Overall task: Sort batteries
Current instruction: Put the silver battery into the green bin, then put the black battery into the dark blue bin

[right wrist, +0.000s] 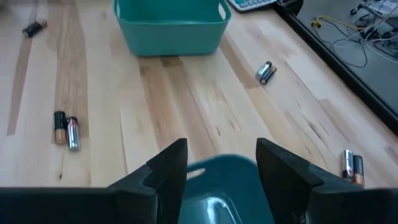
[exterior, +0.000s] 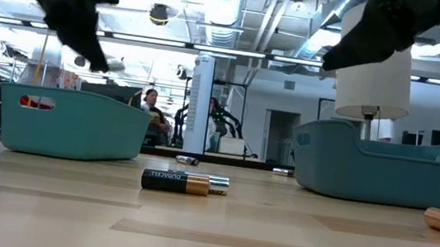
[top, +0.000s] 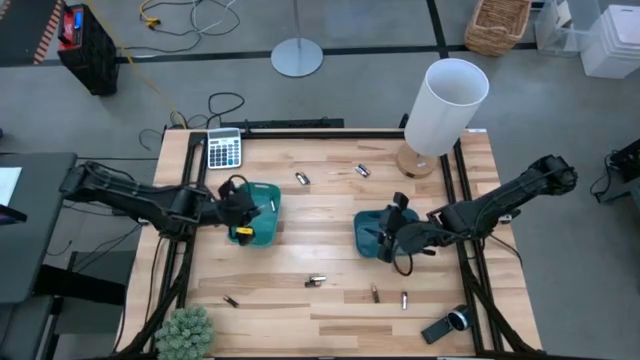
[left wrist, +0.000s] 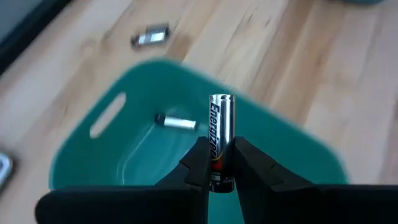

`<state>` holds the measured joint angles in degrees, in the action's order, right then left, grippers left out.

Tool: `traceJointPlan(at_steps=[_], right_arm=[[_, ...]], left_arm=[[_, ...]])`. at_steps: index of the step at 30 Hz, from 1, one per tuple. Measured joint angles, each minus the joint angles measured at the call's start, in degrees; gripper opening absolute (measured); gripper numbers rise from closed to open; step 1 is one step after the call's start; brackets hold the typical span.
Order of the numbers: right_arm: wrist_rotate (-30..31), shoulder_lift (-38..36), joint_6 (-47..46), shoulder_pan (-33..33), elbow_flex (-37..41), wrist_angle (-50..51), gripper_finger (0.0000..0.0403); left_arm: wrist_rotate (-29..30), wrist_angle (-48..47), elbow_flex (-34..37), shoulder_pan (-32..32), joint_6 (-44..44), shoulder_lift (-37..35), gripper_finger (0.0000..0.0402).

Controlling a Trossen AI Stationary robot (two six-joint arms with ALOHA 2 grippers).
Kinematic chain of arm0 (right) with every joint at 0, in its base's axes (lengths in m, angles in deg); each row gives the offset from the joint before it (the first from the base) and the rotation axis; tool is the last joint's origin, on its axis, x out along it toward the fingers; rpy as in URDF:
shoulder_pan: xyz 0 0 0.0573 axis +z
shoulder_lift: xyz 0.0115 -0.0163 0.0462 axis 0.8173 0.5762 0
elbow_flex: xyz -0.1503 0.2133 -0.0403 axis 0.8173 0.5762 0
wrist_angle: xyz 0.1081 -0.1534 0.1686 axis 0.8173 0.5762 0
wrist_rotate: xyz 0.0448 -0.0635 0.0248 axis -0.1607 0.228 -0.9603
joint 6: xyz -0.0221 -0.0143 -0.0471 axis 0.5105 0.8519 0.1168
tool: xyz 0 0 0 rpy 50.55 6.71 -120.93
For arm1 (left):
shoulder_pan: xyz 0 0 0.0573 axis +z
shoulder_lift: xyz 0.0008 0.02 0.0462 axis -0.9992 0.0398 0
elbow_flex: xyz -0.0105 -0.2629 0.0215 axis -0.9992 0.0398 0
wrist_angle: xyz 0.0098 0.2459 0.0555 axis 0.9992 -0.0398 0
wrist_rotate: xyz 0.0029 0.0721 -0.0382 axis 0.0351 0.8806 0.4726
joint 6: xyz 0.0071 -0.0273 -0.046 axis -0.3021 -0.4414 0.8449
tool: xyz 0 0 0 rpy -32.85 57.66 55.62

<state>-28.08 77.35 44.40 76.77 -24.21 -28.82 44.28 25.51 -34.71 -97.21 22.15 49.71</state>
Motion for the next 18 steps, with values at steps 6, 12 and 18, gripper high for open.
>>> traceJointPlan(at_steps=[6,12,18], right_arm=[[-1.3,0.1,0.0,-0.7,0.0,-2.4,0.0207],[-1.5,0.1,0.0,-0.6,0.0,-3.6,0.0207],[-1.5,0.1,0.0,-0.6,0.0,-4.6,0.0207]], left_arm=[[0.5,-0.2,3.0,1.3,3.6,1.0,0.0064],[1.2,-1.0,2.7,1.1,4.1,1.0,0.0156],[-0.2,-1.0,1.8,-0.9,2.0,1.0,0.0175]])
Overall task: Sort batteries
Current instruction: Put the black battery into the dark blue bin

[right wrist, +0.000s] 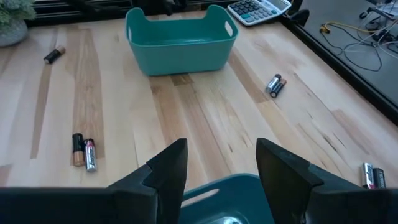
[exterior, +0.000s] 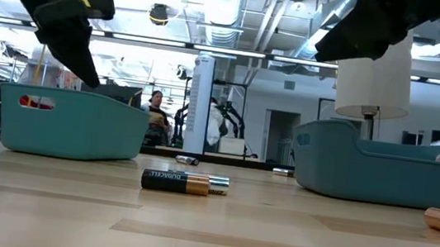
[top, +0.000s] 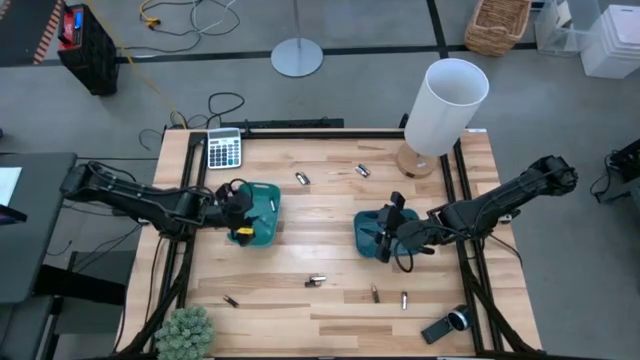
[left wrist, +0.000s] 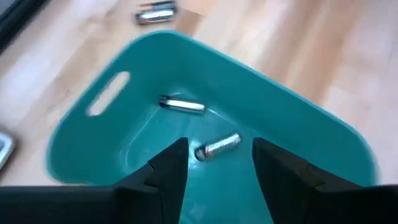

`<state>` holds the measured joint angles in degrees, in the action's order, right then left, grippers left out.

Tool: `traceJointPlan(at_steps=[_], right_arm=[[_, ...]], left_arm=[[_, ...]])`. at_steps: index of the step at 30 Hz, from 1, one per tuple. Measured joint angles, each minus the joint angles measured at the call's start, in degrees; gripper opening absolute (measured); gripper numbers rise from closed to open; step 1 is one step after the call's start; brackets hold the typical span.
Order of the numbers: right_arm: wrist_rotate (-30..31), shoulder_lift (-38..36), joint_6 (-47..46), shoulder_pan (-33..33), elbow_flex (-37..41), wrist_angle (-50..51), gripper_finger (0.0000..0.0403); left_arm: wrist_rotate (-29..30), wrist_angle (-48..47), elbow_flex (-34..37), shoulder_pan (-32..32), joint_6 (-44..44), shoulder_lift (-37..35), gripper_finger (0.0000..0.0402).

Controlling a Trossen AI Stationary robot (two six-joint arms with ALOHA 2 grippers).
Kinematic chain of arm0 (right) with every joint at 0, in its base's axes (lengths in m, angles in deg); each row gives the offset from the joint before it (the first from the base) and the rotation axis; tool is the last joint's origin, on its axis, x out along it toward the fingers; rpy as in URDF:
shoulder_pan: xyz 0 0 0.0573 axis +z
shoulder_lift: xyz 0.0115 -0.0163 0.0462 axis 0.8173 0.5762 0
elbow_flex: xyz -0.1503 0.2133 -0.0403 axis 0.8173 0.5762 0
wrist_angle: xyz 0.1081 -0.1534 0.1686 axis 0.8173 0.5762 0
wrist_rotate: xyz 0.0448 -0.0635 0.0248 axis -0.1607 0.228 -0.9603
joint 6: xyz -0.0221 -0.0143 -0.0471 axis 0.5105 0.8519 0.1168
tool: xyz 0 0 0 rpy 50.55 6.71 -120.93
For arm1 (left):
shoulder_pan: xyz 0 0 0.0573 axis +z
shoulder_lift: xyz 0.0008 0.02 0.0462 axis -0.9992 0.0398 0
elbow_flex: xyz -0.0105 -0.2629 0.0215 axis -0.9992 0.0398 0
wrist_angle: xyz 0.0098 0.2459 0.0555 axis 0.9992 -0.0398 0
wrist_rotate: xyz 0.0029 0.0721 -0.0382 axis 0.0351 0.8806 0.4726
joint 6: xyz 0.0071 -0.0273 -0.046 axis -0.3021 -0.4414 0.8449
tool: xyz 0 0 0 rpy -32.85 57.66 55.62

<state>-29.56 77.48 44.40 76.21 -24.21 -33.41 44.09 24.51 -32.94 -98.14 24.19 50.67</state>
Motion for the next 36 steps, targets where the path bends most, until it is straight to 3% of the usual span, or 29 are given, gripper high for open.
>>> traceJointPlan(at_steps=[5,20,33,36], right_arm=[[0.0,0.0,0.0,0.0,0.0,0.0,0.0207],[0.0,0.0,1.5,-2.4,0.0,0.0,0.0207],[0.0,0.0,5.0,-3.6,0.0,-4.1,0.0207],[0.0,0.0,4.9,-3.4,0.0,-4.2,0.0207]], left_arm=[[-6.0,0.2,-0.1,-4.5,-2.6,0.0,0.0164],[-8.6,3.6,-5.0,-23.2,-7.4,0.1,0.0144],[-9.5,5.0,-4.9,-31.4,3.7,6.6,0.0144],[-12.1,6.6,-4.9,-32.0,5.2,9.1,0.0144]])
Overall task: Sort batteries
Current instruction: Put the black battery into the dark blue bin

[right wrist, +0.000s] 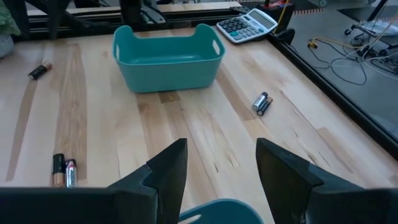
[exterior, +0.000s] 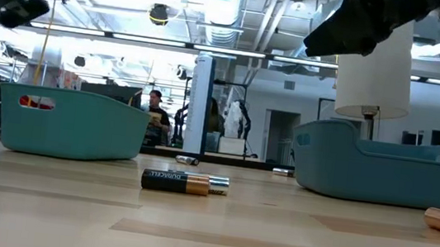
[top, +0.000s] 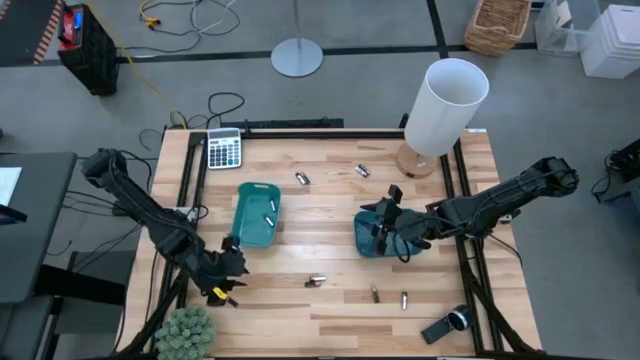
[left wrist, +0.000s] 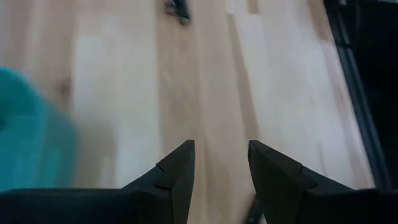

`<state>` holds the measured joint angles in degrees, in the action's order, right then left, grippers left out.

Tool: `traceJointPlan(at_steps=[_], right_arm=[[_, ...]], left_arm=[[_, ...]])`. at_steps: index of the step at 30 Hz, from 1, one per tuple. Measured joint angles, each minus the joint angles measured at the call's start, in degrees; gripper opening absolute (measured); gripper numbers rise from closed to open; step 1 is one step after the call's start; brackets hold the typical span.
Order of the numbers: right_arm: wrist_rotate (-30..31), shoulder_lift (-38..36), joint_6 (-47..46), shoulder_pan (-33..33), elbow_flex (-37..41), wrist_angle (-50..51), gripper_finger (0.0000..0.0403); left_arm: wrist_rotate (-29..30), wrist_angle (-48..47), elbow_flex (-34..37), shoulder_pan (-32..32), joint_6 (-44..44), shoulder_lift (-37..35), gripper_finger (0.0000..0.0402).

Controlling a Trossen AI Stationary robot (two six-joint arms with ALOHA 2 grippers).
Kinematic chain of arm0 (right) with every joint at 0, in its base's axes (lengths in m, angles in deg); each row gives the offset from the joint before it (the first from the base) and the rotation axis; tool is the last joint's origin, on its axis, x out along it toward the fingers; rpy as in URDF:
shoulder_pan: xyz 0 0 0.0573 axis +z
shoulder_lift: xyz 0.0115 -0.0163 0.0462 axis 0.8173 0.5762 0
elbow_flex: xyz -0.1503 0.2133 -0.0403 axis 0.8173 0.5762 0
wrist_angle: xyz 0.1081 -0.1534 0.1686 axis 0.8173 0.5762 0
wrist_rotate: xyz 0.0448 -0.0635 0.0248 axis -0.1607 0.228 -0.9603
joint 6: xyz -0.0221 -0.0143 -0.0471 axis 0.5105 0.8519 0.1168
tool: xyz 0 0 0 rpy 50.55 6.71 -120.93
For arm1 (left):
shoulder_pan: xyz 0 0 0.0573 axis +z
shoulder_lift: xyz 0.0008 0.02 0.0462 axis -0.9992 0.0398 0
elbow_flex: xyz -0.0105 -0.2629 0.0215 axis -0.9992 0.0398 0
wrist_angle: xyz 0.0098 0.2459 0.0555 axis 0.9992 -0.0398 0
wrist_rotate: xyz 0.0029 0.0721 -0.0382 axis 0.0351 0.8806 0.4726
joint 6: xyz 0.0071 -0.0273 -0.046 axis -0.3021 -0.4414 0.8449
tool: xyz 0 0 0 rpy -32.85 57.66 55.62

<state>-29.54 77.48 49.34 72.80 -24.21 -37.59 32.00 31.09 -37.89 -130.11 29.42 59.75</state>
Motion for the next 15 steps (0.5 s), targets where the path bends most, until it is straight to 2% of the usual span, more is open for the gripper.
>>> traceJointPlan(at_steps=[5,15], right_arm=[[0.0,0.0,-0.3,0.4,0.0,0.0,0.0207],[0.0,0.0,-1.0,0.5,0.0,0.0,0.0207]], left_arm=[[-5.1,1.7,0.0,-2.2,1.9,4.1,0.0144],[-8.8,2.2,0.0,-5.8,6.4,13.1,0.0144]])
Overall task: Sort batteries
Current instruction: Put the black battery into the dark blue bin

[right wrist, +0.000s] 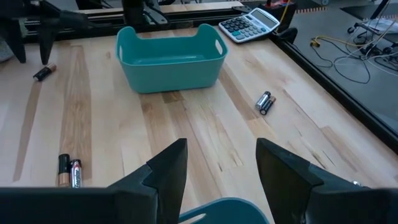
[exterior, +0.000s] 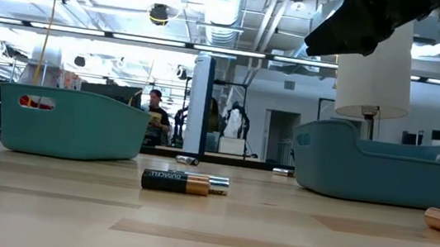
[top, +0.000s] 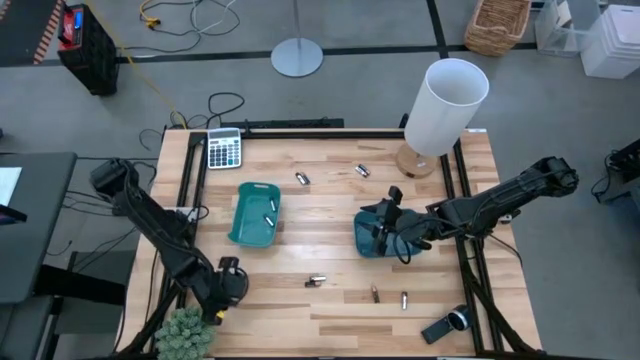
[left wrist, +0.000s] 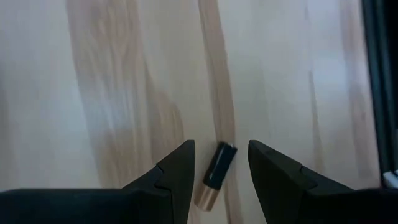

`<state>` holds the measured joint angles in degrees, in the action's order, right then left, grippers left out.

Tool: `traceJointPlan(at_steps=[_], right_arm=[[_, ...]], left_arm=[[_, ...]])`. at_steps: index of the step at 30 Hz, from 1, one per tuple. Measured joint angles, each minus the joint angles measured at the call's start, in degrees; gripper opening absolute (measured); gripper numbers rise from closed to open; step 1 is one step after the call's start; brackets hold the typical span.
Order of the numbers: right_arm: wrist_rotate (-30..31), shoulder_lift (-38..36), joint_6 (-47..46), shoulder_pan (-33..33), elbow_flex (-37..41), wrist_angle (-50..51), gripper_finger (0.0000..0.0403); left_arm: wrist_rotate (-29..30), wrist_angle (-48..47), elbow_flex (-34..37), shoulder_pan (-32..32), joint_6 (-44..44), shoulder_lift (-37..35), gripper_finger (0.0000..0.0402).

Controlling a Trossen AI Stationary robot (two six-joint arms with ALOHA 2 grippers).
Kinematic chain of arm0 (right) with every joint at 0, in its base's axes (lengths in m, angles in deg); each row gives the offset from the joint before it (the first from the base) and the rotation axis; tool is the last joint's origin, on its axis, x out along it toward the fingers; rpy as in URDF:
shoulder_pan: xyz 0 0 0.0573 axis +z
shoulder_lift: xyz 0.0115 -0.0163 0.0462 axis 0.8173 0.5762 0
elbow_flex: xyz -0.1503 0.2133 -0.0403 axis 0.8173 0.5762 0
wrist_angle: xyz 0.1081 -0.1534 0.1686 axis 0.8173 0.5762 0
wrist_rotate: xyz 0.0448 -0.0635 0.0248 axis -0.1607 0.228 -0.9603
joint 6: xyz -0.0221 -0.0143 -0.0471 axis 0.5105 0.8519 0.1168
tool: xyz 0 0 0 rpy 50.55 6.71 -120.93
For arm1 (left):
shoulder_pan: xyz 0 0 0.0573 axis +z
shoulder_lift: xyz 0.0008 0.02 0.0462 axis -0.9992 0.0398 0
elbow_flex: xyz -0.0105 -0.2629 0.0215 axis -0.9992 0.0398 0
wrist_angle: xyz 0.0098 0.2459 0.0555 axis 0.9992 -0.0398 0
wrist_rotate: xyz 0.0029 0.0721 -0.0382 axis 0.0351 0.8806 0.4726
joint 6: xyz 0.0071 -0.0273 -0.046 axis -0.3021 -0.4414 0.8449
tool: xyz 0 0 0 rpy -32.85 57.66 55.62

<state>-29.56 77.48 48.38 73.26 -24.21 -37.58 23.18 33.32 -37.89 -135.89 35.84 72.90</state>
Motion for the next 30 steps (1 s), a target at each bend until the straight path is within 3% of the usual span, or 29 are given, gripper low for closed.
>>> traceJointPlan(at_steps=[8,21,30], right_arm=[[0.0,0.0,-0.1,0.0,0.0,0.0,0.0207],[-0.1,0.0,-0.1,0.0,0.0,0.1,0.0207],[-0.1,0.0,-0.1,0.0,0.0,0.2,0.0207]], left_arm=[[-4.3,-0.1,0.0,-1.2,3.3,5.9,0.0144],[-4.7,-1.1,-0.4,-1.5,3.9,12.9,0.014],[-2.9,-1.9,-0.3,-1.3,4.5,13.1,0.0062]])
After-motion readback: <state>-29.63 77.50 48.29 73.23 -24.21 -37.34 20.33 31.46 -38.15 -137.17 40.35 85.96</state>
